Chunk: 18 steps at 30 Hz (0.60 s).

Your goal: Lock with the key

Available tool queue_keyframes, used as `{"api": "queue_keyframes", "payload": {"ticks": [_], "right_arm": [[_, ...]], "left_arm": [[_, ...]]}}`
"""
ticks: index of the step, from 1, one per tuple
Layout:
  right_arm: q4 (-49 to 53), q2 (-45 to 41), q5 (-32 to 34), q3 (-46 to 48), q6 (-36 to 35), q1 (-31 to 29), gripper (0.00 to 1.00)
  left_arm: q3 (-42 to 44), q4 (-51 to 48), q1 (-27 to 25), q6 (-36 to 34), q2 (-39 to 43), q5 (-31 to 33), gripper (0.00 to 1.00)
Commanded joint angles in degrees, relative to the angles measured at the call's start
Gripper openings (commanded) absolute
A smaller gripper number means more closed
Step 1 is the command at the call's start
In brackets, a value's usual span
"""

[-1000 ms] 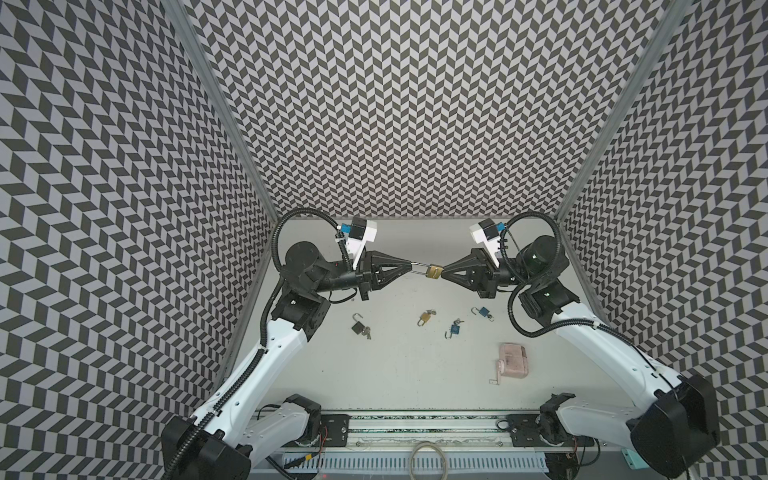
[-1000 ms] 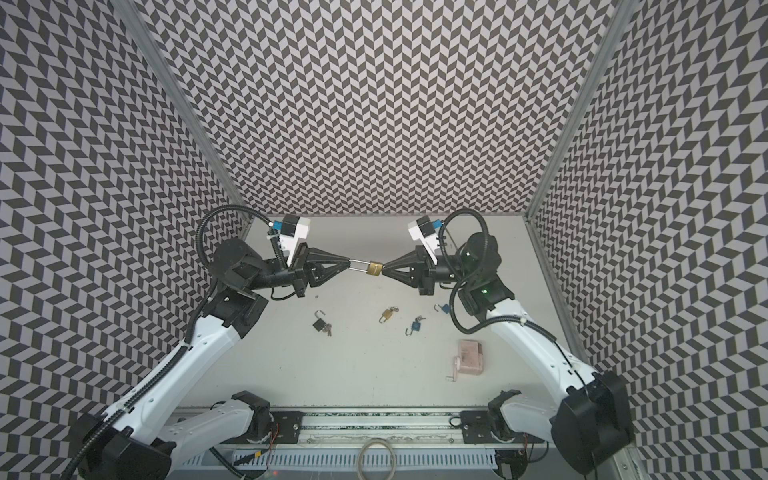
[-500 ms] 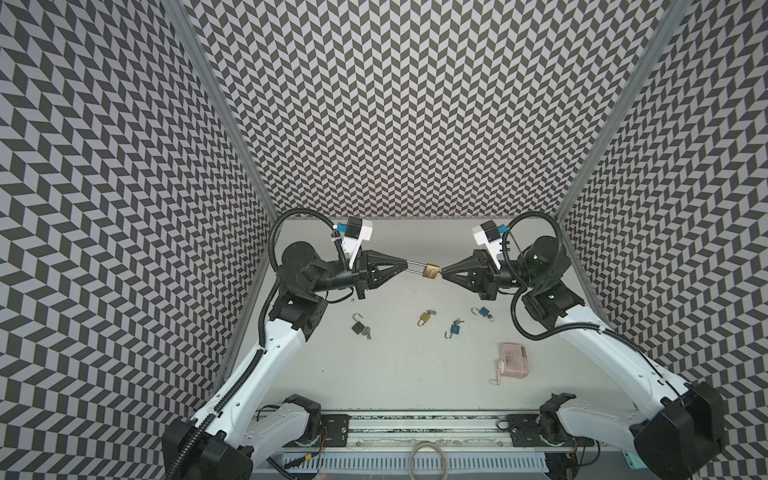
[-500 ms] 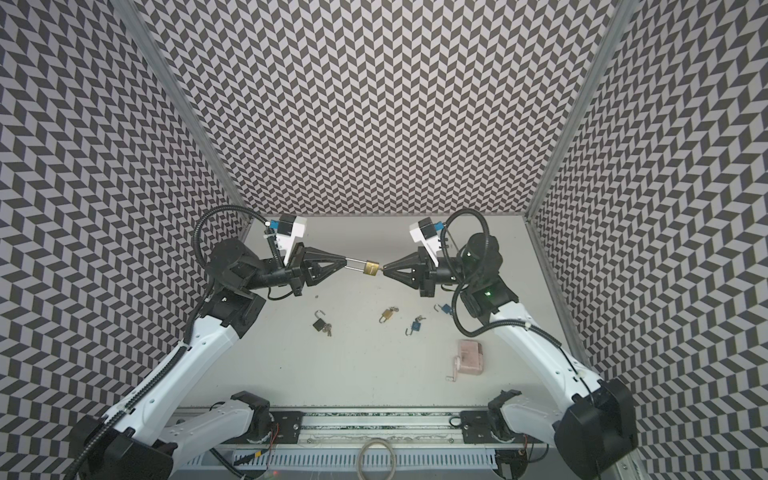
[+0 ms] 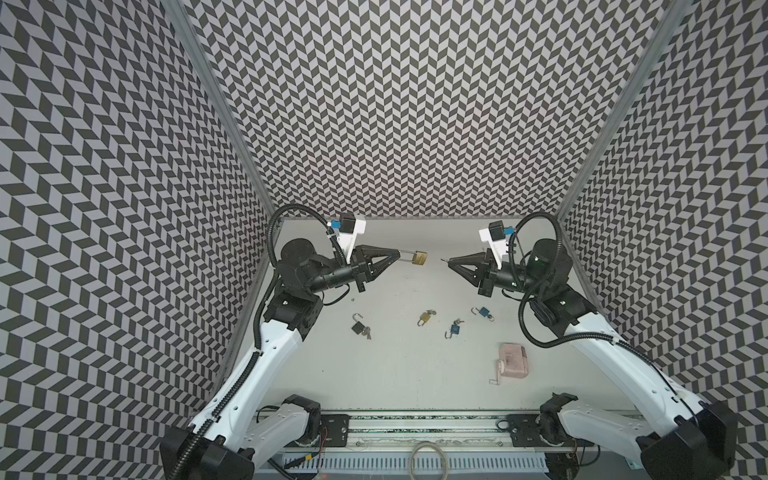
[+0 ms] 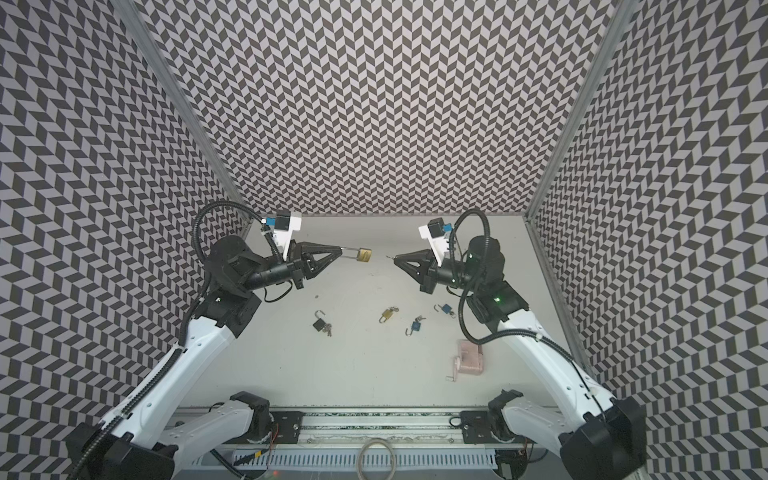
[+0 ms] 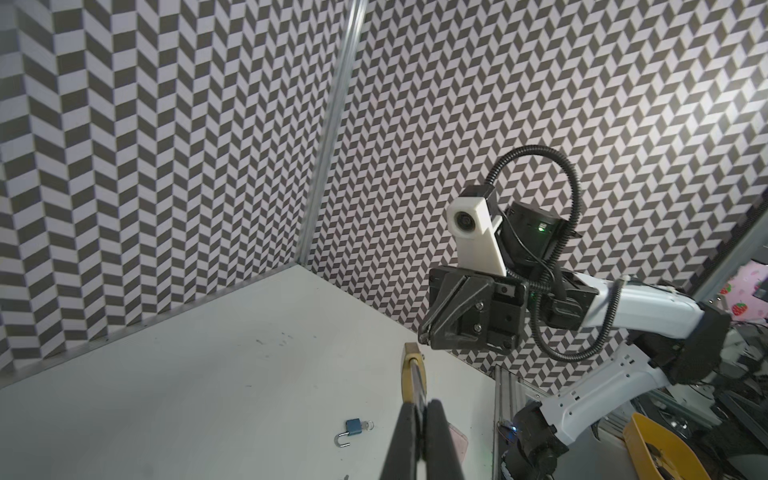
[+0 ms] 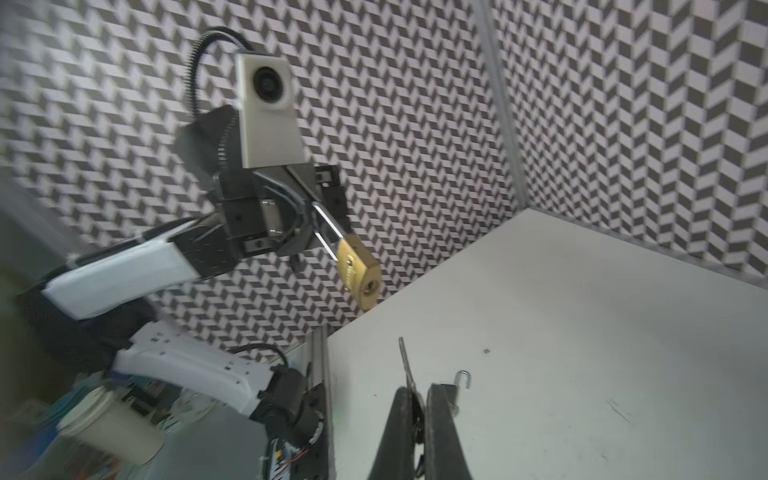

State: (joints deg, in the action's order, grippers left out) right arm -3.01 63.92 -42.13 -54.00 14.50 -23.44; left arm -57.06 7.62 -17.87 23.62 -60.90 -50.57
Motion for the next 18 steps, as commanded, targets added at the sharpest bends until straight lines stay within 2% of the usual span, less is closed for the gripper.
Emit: {"api": "queue_keyframes", "payload": {"ticks": [1,3,8,13,18], "right_arm": [[7.10,-0.11,16.87,2.54,-1.35,0.24,0.00],[8.11,1.46,20.46,4.24,-0.13,0.24,0.00],[7.44,7.63,22.57,7.46,2.21,0.33,0.00],[7.56,17.47,19.23,6.42,2.49,0.71,0.00],[1.32,24.26,17.00,8.21,4.38,2.29,0.00]], "left_arm": [[-2.82,-8.83,-0.69,-4.51,-2.01,10.49,0.00],[-3.78,-12.39,-2.14,-5.04,-4.40,15.14,0.00],[-7.46,-20.17,-7.12,-8.21,-11.92,21.54,0.00],[-7.41,-22.05,-8.61,-9.23,-15.52,23.73,0.00],[-6.87,-24.05,-7.81,-10.43,-16.82,24.81,0.00]]}}
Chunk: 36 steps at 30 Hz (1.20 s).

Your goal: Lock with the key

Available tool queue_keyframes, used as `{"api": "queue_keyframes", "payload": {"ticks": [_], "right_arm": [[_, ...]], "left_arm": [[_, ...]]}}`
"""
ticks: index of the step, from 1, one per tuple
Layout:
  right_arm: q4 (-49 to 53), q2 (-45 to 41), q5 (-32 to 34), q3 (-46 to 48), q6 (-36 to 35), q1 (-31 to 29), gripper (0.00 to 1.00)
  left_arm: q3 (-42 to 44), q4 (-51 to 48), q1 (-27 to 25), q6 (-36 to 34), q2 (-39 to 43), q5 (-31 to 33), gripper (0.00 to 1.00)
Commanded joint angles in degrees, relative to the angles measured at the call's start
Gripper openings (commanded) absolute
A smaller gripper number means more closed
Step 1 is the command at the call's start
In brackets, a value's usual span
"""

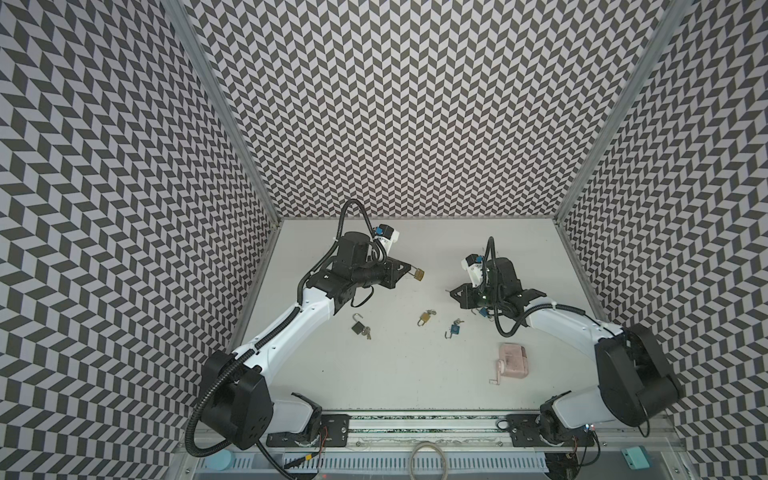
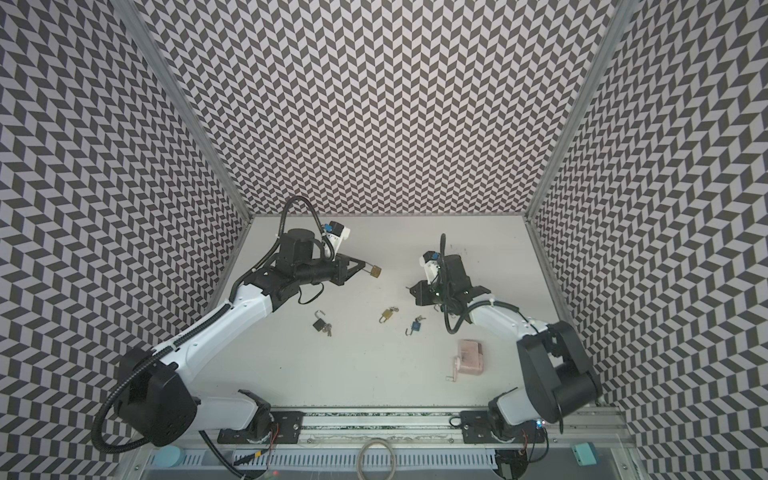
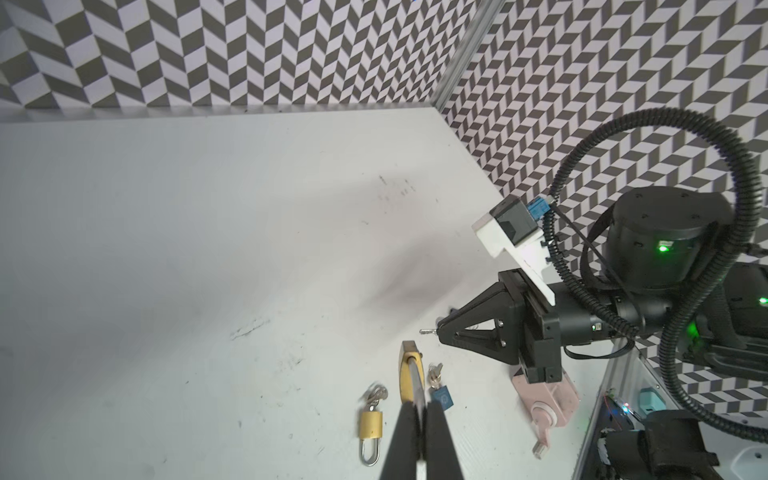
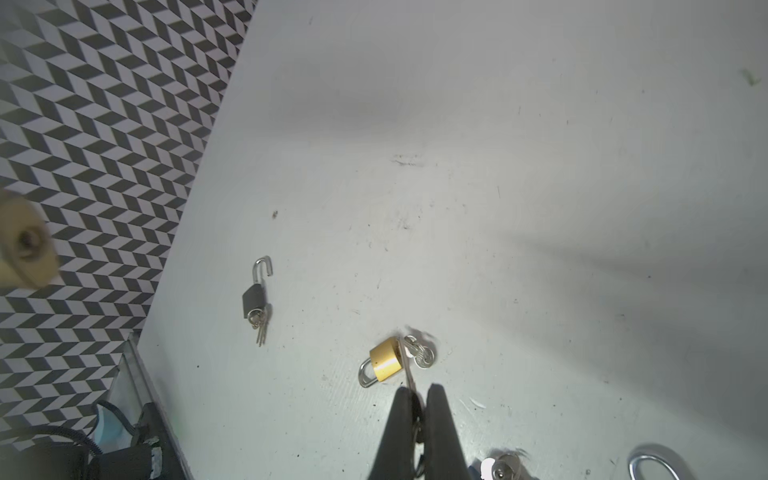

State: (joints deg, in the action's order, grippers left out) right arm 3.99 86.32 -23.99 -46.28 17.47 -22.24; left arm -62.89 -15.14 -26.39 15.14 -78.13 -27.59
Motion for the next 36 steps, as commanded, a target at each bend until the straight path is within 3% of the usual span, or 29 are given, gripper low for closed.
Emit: {"api": "queue_keyframes", "payload": {"ticks": [1,15,20,24,30,36], "right_arm": [[-5.64,2.89,-0.66,0.26,1.19,1.31,0.00],[-5.31,12.60,5.66,-1.95,0.53,2.94,0.00],[-4.08,12.77,6.96,-1.35,0.20,3.58,0.14],[-3.70,11.94,6.69,-0.42,-0.04,3.66,0.19],[-2.92,7.85,8.11,0.71,0.12,3.78,0.27],[-8.15,-7.26,8.19,3.79,-1.40,3.33,0.36]], "left_arm": [[-0.84,-1.39,0.98,-1.95,0.41,1.71,0.00],[-0.30,-0.94,3.25,-1.12,-0.07,-1.85,0.00],[-0.21,-0.95,3.23,-1.06,-0.01,-2.10,0.00],[-0.21,-0.87,3.22,-0.90,0.03,-2.29,0.00],[0.70,0.78,3.28,0.80,0.35,-4.39,0.00],[5.09,9.80,4.72,6.99,4.49,-14.06,0.00]]}}
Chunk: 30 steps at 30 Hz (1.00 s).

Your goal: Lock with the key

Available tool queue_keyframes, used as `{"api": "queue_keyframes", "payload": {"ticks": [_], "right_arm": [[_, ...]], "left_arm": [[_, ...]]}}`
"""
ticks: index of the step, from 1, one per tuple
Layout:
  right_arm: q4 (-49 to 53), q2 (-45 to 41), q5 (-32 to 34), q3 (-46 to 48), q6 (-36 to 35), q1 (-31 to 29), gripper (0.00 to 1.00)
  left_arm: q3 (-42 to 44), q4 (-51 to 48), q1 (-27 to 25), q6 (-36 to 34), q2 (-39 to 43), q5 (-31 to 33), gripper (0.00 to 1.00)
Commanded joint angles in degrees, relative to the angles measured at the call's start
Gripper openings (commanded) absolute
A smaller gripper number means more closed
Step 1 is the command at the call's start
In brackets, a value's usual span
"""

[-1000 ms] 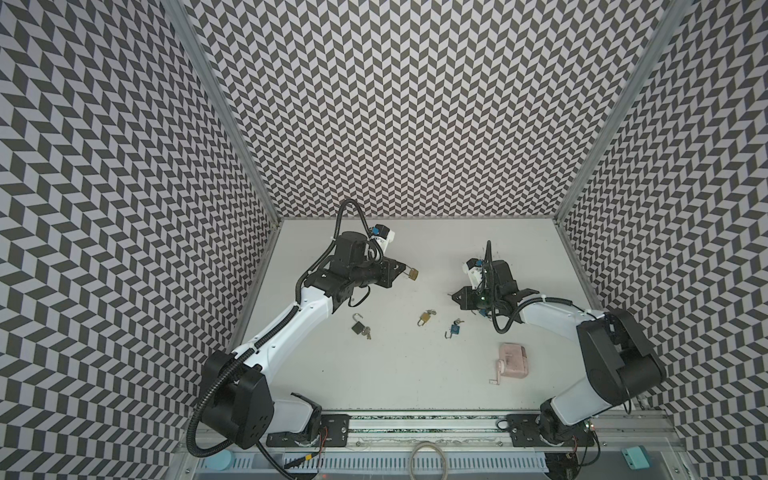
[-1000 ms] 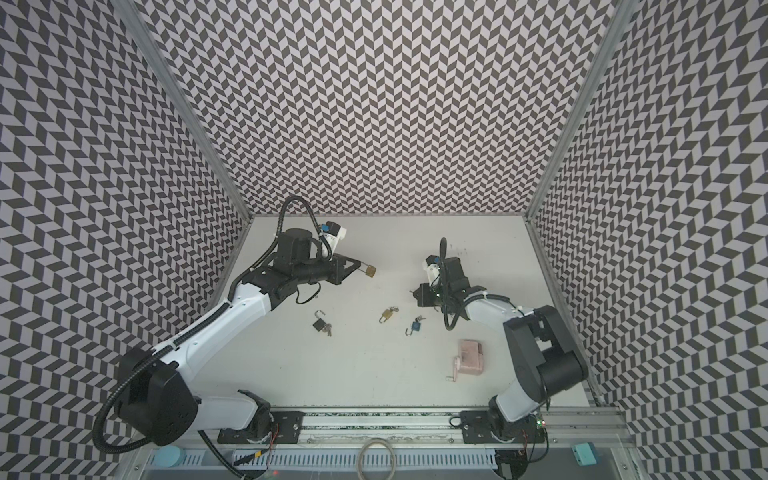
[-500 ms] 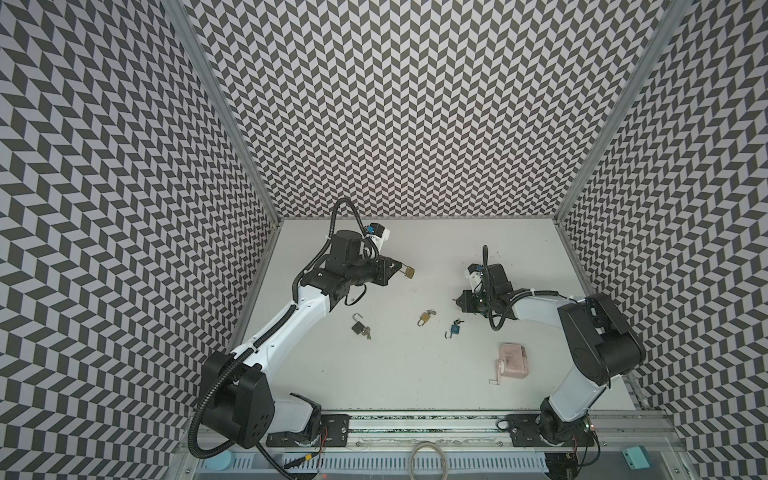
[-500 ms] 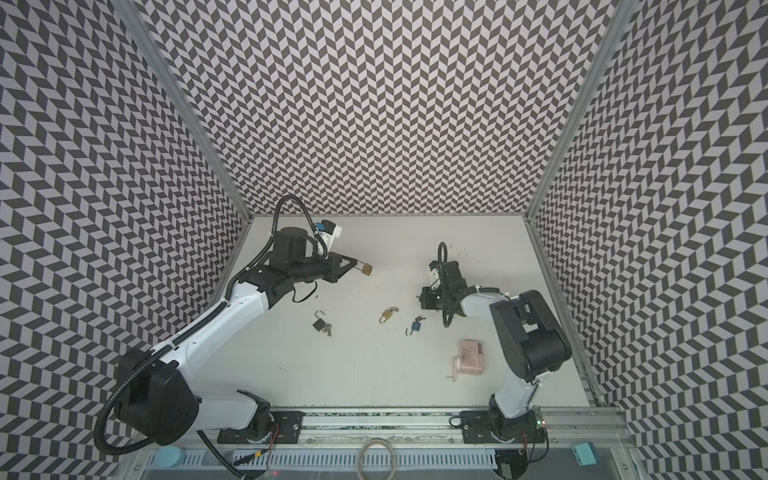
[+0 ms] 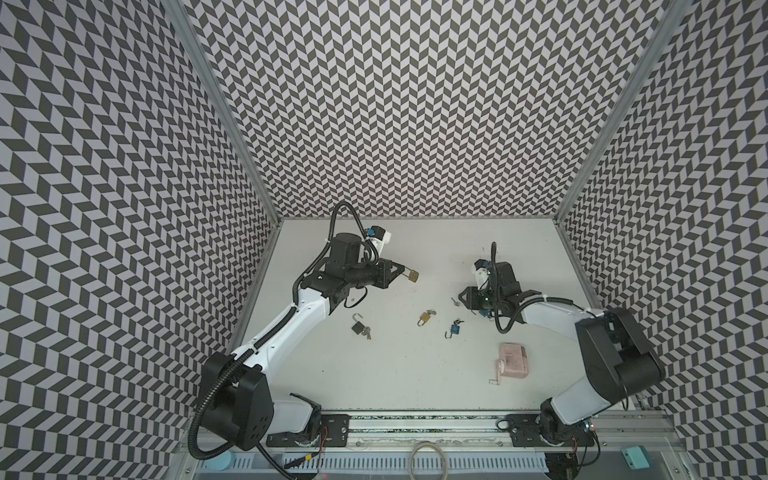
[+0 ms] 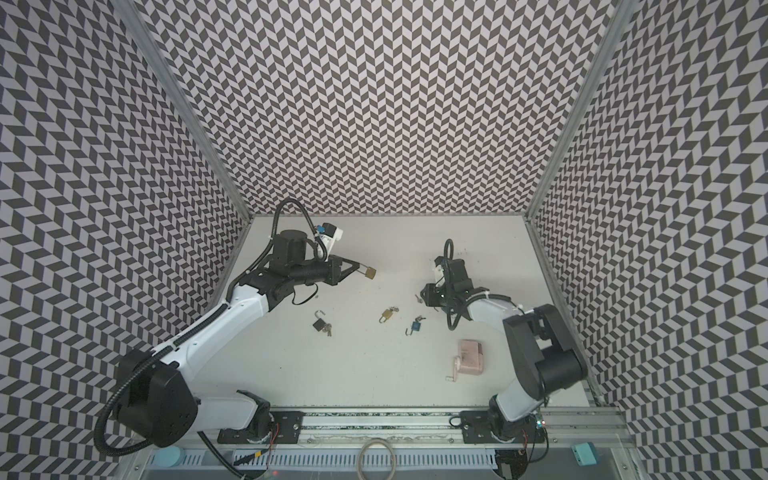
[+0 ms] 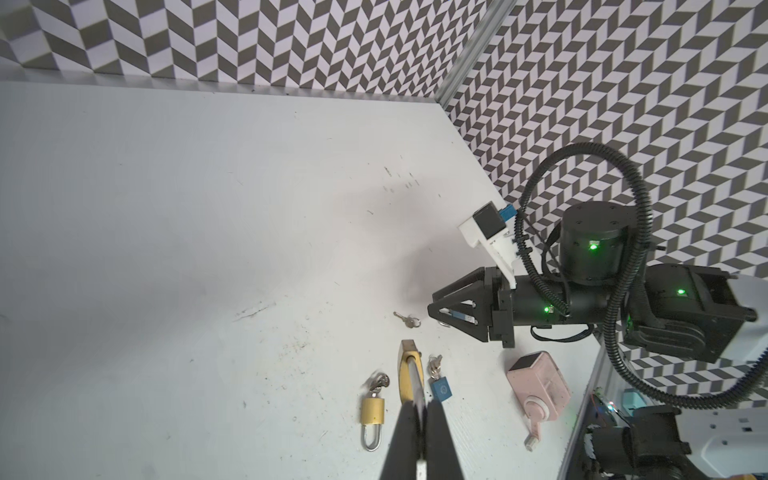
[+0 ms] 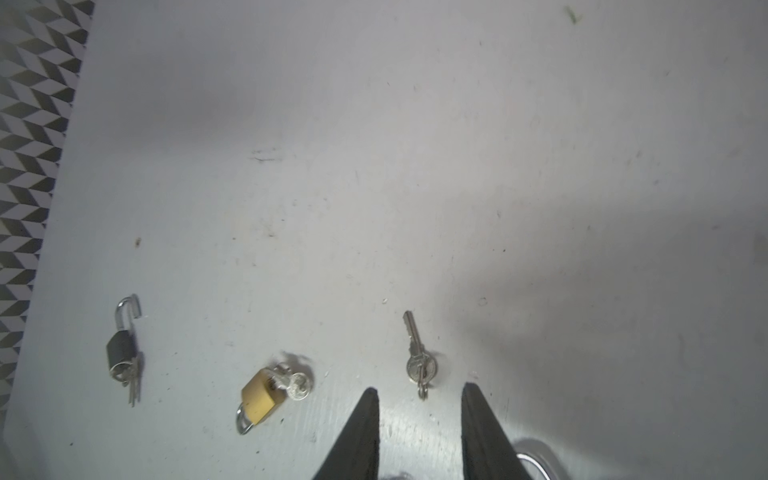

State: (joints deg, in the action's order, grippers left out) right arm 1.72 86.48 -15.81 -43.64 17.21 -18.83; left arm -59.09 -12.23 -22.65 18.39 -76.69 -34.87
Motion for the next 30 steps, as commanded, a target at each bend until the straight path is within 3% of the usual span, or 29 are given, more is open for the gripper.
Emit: {"api": "queue_keyframes", "payload": {"ticks": [1,10,14,18,20,22,25,30], "right_arm": [[-8.02,-10.80,-1.20,2.05,-0.96,-0.30,0.39],[-14.78,-26.46,-2.75,-2.12,-14.17,-8.60,0.80],[-21.16,-29.30,-2.92,-2.26,-15.09,-8.86,1.00],[-23.24,-30.48,-6.71,-2.87,-21.60,-8.90,0.99],[-19.29,-30.06,-12.34,-4.90,-28.00,-9.05,0.99],[-11.55,-28.29,-13.68,-8.79,-35.59,-10.88,0.97],[-2.79,-25.53,-6.21,-12.88,-45.91,-16.35,0.92],[-0.52,-22.81,-0.21,-14.72,-51.16,-20.97,0.86]], "left_arm": [[2.13,8.80,1.56,5.73,3.58,-8.90,0.00],[4.43,19.62,4.14,14.81,6.23,-19.58,0.00],[4.10,20.10,4.12,15.83,6.84,-20.56,0.00],[3.82,20.14,4.11,16.32,7.68,-20.71,0.00],[3.53,19.84,4.12,16.54,7.92,-20.93,0.00],[3.35,19.87,4.18,16.84,8.05,-20.93,0.00],[3.28,20.01,4.11,17.16,8.09,-20.95,0.00],[3.28,20.58,4.11,17.56,8.04,-21.54,0.00]]}}
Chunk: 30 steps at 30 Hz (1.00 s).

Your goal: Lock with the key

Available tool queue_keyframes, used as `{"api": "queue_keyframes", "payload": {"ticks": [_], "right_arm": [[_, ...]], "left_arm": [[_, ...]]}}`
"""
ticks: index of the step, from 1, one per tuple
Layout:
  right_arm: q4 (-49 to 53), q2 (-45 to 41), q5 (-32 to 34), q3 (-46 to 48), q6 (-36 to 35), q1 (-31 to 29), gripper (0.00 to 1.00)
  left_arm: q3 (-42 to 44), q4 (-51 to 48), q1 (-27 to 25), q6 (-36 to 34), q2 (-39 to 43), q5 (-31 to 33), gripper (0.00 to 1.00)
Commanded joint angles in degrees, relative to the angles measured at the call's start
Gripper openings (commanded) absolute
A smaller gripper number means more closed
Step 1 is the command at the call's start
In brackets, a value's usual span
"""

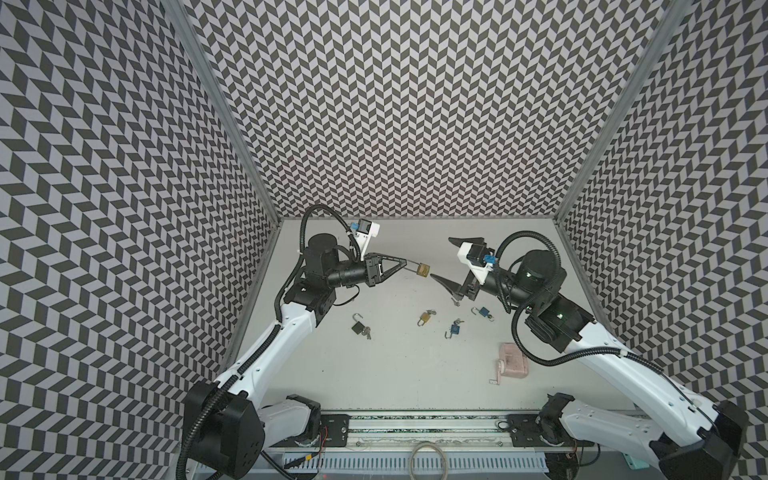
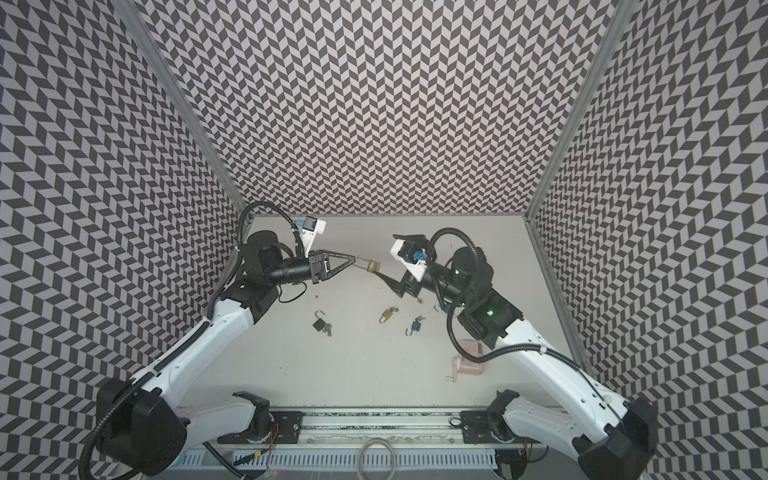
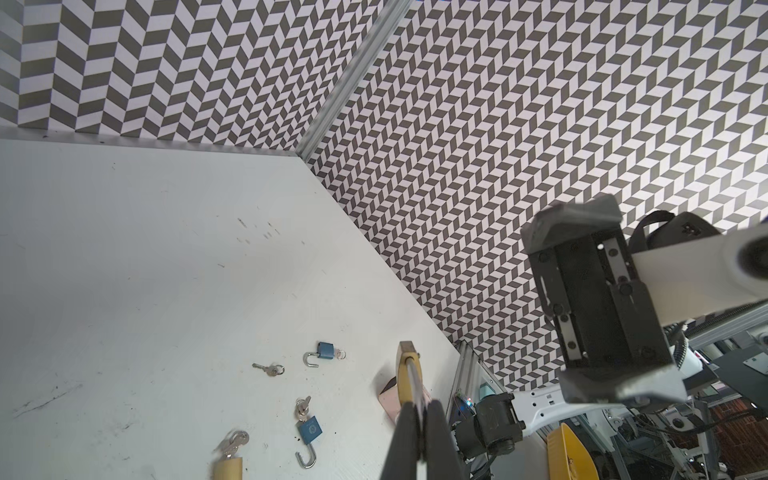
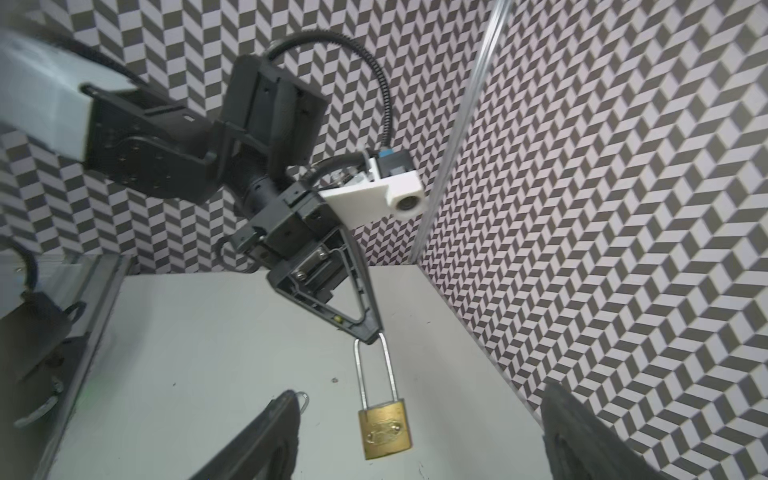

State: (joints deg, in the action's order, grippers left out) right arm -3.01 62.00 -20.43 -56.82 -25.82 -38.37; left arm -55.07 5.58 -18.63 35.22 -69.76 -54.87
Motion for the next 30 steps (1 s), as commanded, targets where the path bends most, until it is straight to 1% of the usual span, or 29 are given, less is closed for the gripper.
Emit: {"api": "queue_keyframes", "payload": {"ticks": [1,4,11,14,16,21,26,30], "right_arm": [[5.10,2.57,5.20,-2.15,-8.90,-1.96,0.85],[6.96,4.97,6.74,-3.67,-10.54,-3.23,0.81],[7.14,8.52,10.97,-5.25,-12.36,-5.81,0.65],[6.23,9.23,12.56,-5.17,-12.41,-6.30,0.60],[6.28,9.78,13.48,-5.47,-12.69,-6.45,0.58],[6.43,10.81,15.33,-5.86,-12.86,-6.78,0.48],[6.19,10.96,15.15,-6.04,-12.78,-7.15,0.41],[5.93,10.99,14.98,-5.99,-12.58,-7.42,0.40]], "left_arm": [[-0.76,2.77,0.11,0.72,1.11,-1.63,0.00],[-0.79,2.94,0.14,0.82,1.11,-1.87,0.00],[-0.70,3.29,0.09,1.17,1.02,-2.12,0.00],[-0.69,3.29,0.09,1.25,1.14,-2.20,0.00],[-0.65,3.45,0.09,1.44,1.11,-2.25,0.00],[-0.66,3.64,0.10,1.65,1.20,-2.34,0.00],[-0.49,3.90,0.09,1.69,1.20,-2.42,0.00],[-0.30,4.32,0.03,2.02,1.15,-2.37,0.00]]}}
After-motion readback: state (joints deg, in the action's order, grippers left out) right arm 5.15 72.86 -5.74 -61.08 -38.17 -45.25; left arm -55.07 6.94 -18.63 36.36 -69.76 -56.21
